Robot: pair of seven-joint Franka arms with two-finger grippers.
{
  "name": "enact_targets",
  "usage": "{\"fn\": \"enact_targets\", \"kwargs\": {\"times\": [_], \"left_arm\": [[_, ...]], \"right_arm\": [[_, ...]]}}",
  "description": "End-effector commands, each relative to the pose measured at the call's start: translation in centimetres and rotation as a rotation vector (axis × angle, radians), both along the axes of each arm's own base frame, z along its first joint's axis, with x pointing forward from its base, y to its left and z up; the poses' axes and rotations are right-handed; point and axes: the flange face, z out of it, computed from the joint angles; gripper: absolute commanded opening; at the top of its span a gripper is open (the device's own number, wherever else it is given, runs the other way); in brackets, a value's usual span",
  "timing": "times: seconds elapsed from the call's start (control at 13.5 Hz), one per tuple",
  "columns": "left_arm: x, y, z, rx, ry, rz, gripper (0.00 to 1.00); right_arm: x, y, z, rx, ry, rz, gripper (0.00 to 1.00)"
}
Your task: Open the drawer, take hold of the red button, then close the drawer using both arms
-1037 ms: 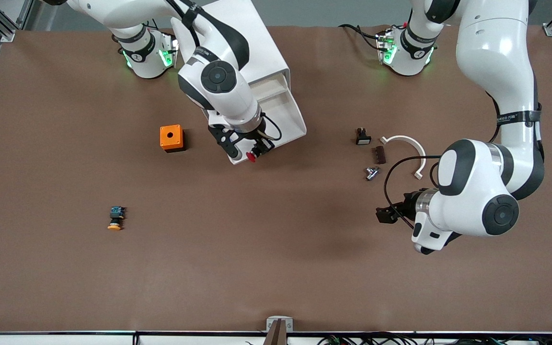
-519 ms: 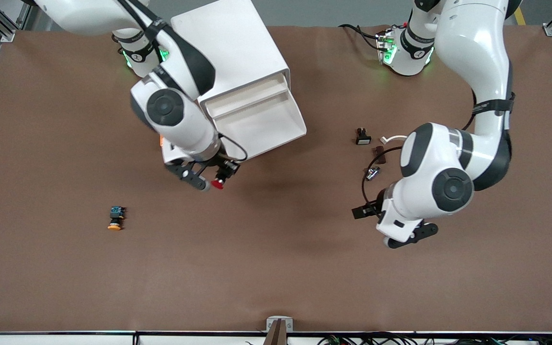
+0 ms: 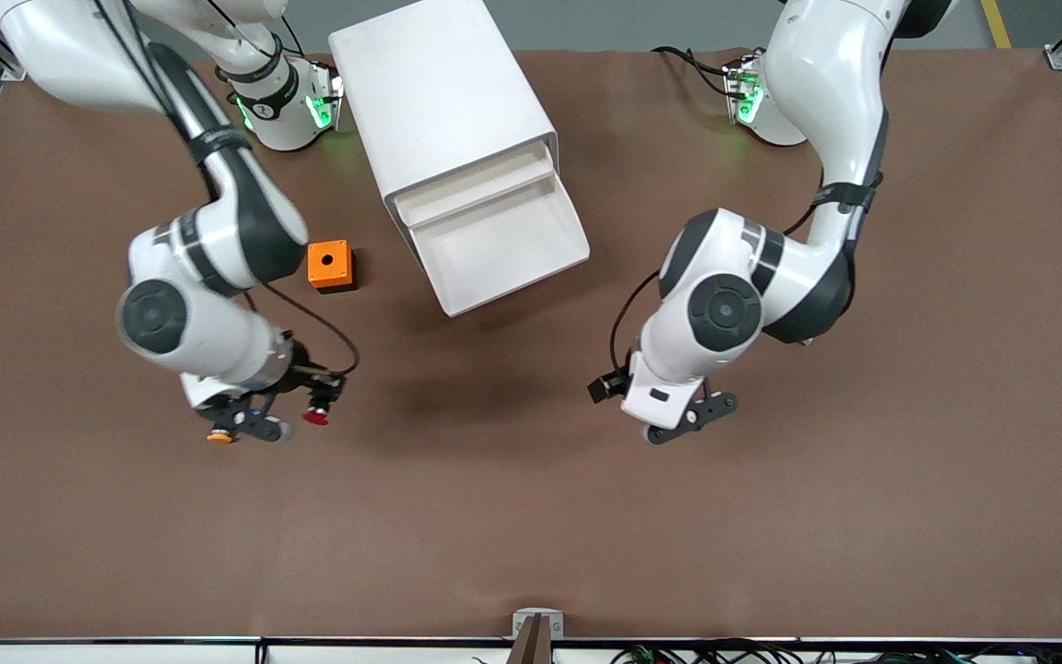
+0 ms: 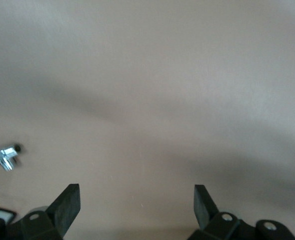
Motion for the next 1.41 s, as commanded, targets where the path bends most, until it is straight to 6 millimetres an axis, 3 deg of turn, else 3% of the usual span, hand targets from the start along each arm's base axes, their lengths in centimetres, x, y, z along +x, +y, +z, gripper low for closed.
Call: {"fn": "enact_targets", "kwargs": {"times": [0.0,0.3,0.44,0.67,1.33], "left_arm": [[-2.8,-2.3,-0.5,0.029,0.012,-0.023,0.99],[-5.9,-7.2,-2.9,0.041,0.016,0.051,0.99],[-8.5,-9.6,-4.4,0.059,0.039,0.03,1.0],[-11.6,-12.3,-5.1,0.08,0.056,0.036,1.0],[-20.8,-19.1,-5.9,0.103,0.106,0.003,1.0]], "right_arm": [[1.3,-4.7,-2.5,0.031,-0.004,0.097,0.02],[1.7,-9.3,-7.1,0.013,-0.007,0.177,0.02],[1.3,-9.8,-9.7,0.012,-0.022,0.196,0.02],[1.1,-11.0,-12.7,0.012,-0.025,0.211,0.02],[-0.1,-12.8,-15.3,0.017,0.011,0.164,0.06]]}}
